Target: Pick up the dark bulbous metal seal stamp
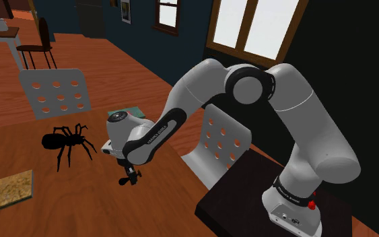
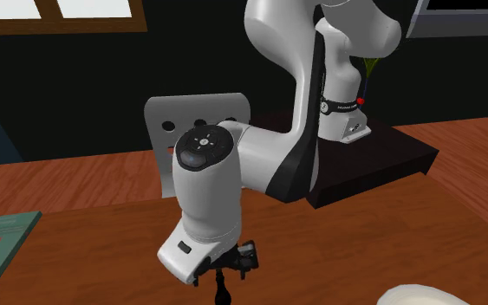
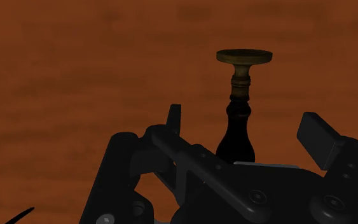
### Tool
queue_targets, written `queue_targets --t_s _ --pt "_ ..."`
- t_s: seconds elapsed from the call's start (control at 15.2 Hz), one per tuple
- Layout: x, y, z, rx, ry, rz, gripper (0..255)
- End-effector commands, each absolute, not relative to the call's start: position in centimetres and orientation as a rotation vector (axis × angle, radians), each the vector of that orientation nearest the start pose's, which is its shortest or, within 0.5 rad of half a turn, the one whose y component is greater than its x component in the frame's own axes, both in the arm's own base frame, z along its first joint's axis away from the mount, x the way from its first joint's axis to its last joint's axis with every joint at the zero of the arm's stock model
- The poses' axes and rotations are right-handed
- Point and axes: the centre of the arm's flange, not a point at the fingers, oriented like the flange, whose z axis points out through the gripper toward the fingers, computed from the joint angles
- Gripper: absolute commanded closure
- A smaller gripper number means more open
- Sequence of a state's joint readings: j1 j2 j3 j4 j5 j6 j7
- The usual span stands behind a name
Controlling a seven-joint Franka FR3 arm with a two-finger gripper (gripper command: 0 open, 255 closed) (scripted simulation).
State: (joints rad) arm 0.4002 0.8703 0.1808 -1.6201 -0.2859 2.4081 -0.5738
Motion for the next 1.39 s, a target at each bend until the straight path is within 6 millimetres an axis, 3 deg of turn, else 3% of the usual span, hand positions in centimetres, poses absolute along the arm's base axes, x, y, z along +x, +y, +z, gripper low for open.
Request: queue_targets --t_s 0.0,0.07,0.13,0.73,1.32 --pt "57.1 35.8 10.3 -2.521 -1.947 0.094 0" --pt "57.1 35.8 10.3 -2.521 -1.947 0.094 0" --pt "57.0 35.8 10.4 -2.521 -1.947 0.094 255" --pt "57.1 35.8 10.3 -2.521 -1.947 0.094 255" --pt "57.1 35.8 15.1 -2.521 -1.947 0.094 255"
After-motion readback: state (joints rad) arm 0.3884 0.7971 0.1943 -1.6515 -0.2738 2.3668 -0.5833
